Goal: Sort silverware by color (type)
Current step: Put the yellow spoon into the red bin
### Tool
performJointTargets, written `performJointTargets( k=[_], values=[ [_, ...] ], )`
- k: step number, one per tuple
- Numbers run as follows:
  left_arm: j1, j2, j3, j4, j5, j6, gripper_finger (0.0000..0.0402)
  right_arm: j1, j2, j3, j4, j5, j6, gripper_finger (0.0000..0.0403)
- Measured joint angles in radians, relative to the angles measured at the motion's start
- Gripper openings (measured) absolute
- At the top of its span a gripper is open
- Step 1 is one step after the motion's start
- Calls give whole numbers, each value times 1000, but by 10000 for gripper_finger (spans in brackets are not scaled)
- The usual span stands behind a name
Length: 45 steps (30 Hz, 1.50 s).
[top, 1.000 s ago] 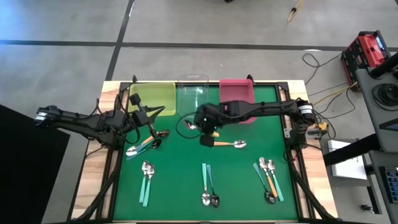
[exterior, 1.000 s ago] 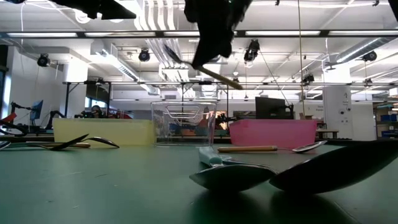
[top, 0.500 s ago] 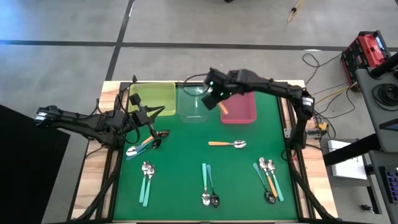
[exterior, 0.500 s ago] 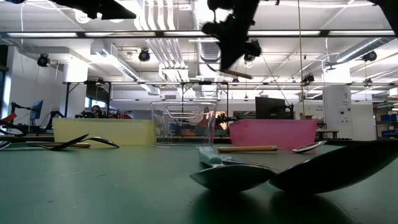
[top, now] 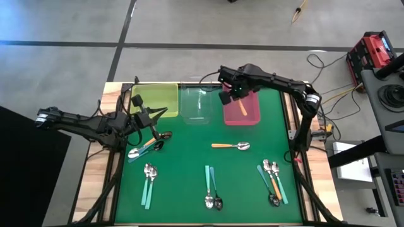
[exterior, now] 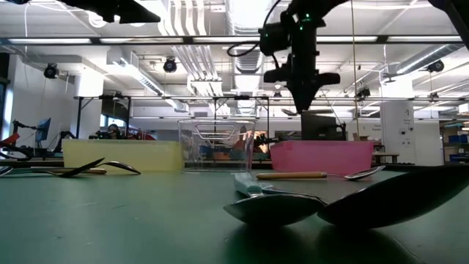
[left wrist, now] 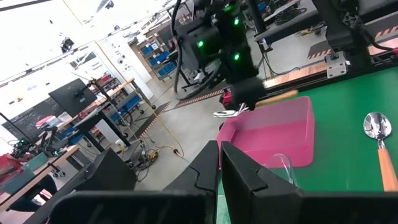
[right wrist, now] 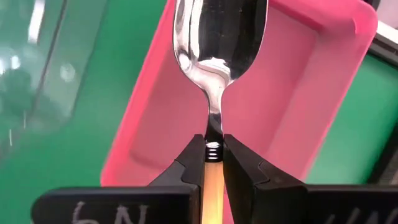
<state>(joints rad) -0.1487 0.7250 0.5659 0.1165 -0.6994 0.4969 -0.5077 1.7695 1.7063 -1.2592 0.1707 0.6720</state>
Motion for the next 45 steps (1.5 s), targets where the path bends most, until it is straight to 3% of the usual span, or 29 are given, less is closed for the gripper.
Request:
performJointTargets(
  k=[8, 15, 23, 45],
  values=[
    [0, 0, 0, -1, -4, 33, 0, -70, 0, -53, 93, -14, 62, 27],
    [0, 0, 0, -1, -107, 60, 0, -108, 0, -91, 91, -78, 148, 28],
    [0, 0, 0, -1, -114, 83, 0, -120, 0, -91, 92, -117, 208, 28],
    [0, -1, 0, 11, -114, 108, 0, -141, 75, -92, 98, -107, 180, 28]
  ],
)
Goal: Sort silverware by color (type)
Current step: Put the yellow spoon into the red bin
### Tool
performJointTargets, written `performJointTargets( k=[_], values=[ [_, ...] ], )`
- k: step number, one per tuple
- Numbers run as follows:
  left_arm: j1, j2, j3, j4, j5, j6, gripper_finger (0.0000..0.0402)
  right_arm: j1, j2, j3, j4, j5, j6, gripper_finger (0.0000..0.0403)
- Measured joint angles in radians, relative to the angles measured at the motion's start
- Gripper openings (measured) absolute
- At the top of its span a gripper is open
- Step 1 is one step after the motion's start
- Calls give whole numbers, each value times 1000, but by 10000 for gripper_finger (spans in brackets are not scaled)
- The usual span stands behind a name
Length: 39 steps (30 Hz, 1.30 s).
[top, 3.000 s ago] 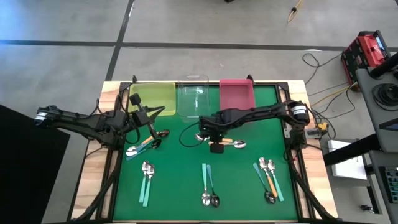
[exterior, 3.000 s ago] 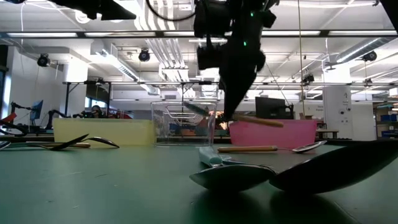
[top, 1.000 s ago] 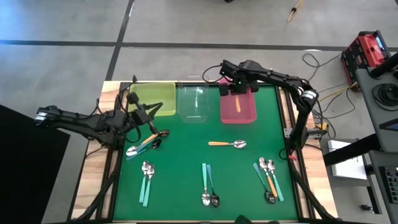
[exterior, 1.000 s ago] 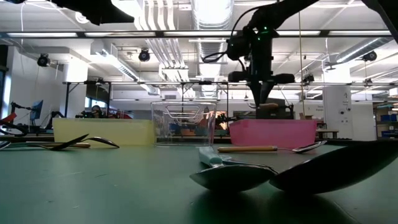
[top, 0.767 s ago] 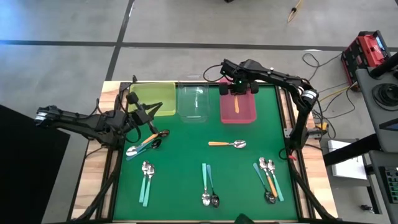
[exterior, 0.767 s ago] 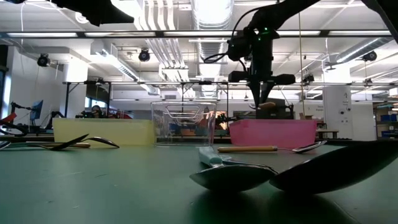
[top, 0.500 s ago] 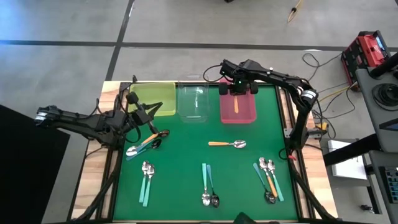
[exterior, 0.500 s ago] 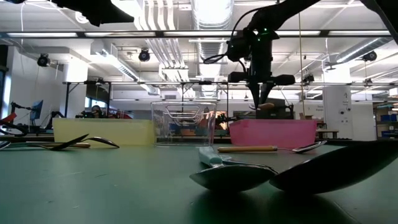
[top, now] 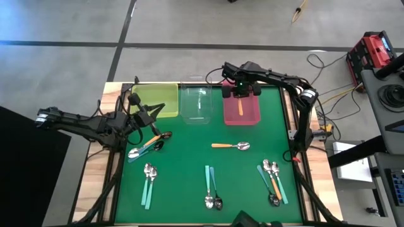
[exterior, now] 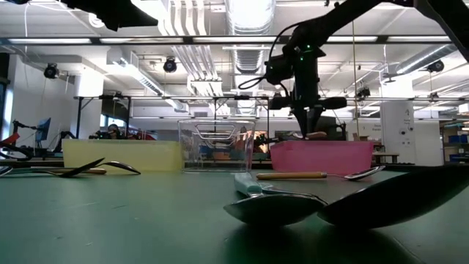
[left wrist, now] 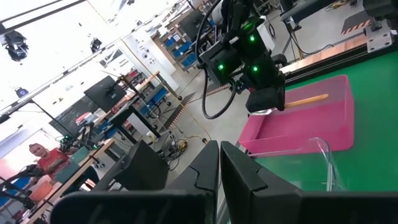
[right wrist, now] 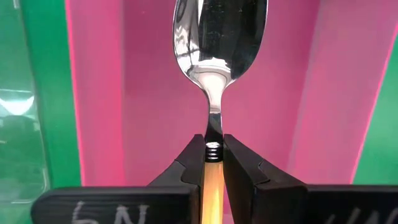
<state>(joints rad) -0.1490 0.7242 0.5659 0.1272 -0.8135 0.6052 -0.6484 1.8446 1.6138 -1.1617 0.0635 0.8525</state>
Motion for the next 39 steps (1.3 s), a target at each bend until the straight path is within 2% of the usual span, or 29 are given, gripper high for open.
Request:
performJointTargets(
  k=[39],
  values=[
    [0, 0, 0, -2, 0, 4, 0, -6, 122, 0, 21, 17, -33, 28]
  ],
)
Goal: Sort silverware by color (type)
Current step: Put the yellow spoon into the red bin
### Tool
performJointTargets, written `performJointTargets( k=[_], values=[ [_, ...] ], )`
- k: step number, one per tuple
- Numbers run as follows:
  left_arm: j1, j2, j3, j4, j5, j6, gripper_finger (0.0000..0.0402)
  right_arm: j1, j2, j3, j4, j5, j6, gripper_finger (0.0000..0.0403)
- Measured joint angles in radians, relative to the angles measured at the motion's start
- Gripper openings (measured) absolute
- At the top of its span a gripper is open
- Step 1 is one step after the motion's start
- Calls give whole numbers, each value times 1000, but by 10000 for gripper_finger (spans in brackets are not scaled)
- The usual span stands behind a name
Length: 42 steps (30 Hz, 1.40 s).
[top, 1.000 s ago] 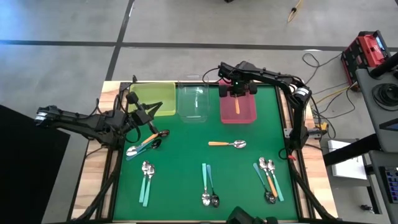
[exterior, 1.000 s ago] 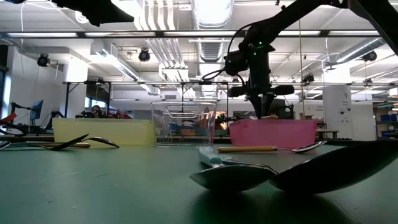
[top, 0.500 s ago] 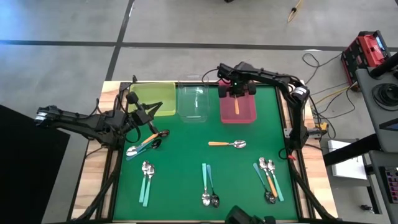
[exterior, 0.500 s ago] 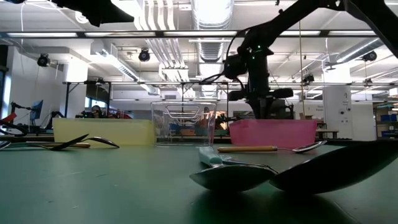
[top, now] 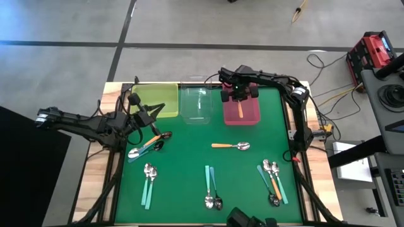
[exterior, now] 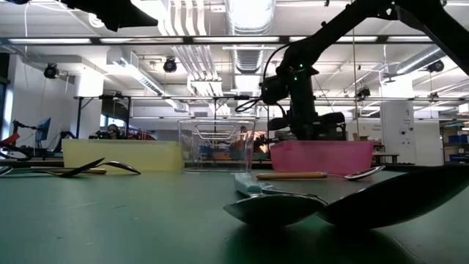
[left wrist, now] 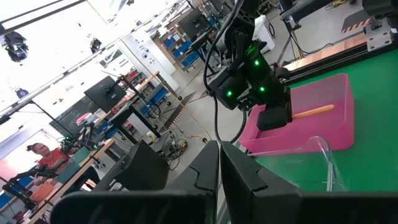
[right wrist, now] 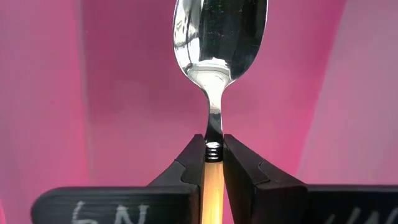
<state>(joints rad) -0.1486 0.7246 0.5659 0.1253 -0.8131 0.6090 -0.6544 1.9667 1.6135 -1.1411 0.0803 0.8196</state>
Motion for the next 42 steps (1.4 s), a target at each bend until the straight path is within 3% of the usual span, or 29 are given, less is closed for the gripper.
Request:
performJointTargets(
  k=[42],
  values=[
    [0, 0, 0, 0, 0, 0, 0, 0, 0, -23, 34, 28, 26, 28]
  ],
)
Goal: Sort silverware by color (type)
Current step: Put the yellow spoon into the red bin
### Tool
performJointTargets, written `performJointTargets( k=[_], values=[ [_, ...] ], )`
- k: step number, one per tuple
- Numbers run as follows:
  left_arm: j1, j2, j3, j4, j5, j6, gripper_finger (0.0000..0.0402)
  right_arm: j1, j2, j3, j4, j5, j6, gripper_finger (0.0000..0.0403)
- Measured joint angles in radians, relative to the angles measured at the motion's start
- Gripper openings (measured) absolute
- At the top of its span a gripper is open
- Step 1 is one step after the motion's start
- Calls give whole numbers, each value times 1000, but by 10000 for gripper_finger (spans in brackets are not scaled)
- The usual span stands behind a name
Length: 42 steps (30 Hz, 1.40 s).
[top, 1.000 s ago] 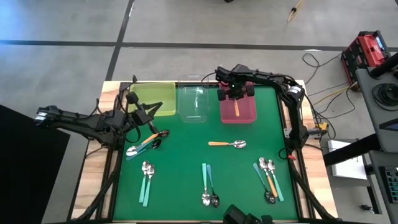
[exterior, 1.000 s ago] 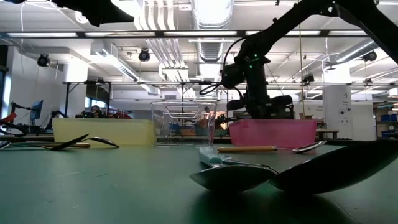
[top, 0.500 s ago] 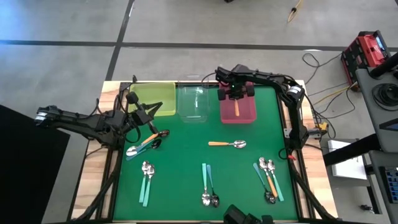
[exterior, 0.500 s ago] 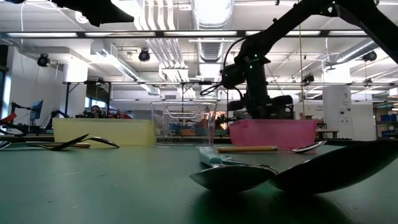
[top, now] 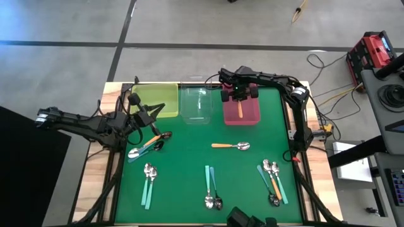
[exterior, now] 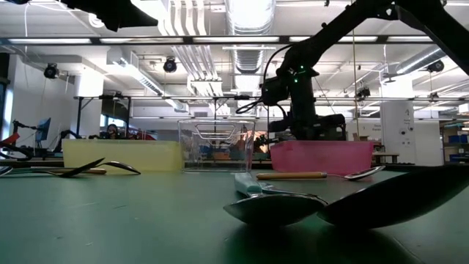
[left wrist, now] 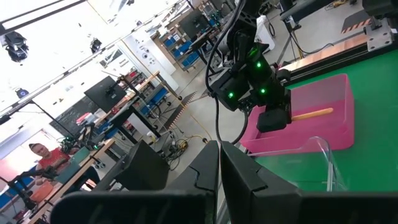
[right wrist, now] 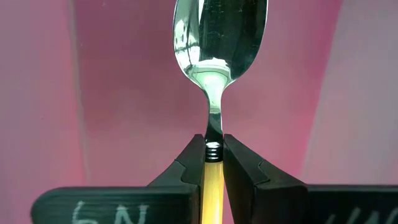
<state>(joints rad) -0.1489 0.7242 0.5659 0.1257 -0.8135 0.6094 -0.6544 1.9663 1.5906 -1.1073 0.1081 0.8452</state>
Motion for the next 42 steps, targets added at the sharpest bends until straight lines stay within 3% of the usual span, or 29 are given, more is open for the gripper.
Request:
performJointTargets(
  k=[15, 42],
  values=[
    [0, 0, 0, 0, 0, 0, 0, 0, -1, -69, 52, 0, 1, 28],
    [0, 0, 0, 0, 0, 3, 0, 0, -1, -70, 96, -1, 8, 28]
  ],
)
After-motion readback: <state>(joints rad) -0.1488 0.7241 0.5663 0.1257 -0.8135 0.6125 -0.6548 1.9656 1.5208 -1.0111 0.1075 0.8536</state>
